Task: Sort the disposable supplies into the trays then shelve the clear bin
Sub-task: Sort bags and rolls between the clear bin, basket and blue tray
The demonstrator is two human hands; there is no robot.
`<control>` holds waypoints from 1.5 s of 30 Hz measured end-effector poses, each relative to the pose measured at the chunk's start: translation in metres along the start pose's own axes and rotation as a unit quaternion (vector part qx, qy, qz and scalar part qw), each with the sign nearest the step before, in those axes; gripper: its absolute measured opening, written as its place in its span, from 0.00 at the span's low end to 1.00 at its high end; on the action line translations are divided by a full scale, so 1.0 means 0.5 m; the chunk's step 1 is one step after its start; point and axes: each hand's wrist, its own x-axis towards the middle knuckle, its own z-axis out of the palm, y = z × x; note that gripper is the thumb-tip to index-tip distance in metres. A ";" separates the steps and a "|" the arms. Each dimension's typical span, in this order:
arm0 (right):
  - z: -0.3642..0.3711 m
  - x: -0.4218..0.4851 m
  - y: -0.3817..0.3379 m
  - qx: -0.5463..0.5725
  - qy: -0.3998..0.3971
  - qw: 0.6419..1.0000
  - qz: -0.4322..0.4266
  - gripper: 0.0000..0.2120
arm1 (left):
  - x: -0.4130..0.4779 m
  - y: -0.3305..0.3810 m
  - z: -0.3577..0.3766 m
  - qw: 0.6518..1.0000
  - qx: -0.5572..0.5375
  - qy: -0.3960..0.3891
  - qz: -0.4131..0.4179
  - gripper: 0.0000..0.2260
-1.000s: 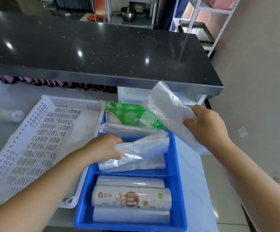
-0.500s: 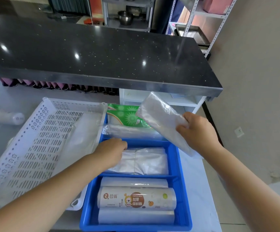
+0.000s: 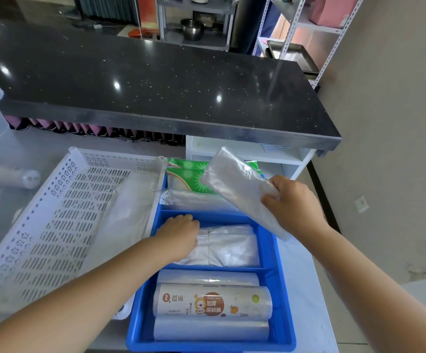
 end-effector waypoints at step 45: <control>0.178 -0.015 -0.062 -0.088 -0.316 0.929 -0.171 0.11 | -0.067 -0.047 -0.037 1.000 -0.004 0.012 0.026 0.05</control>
